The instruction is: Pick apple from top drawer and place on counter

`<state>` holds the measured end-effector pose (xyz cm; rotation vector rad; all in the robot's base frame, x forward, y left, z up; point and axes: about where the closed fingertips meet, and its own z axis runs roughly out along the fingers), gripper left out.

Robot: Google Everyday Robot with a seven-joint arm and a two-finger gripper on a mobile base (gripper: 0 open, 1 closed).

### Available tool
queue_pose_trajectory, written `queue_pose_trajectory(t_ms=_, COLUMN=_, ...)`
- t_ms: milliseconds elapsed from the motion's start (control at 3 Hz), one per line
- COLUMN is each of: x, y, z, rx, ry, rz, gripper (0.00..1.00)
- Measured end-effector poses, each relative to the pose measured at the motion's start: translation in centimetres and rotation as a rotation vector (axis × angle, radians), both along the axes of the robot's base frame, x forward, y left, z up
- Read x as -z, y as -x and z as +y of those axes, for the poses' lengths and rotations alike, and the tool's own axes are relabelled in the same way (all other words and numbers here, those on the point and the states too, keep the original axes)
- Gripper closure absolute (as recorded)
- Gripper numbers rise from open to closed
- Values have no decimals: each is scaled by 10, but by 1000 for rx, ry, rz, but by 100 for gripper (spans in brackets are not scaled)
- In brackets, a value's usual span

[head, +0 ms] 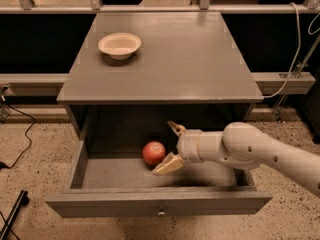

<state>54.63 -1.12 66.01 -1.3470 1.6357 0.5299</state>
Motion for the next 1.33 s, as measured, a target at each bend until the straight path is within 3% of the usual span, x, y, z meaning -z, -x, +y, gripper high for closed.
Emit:
queue_pose_trajectory(t_ms=1000, x=13, y=-4, z=20, rx=-29, ry=-31, rz=24, gripper=0)
queue_pose_trajectory(t_ms=1333, x=17, y=-6, z=26, rx=-38, ry=-41, rz=35, gripper=18)
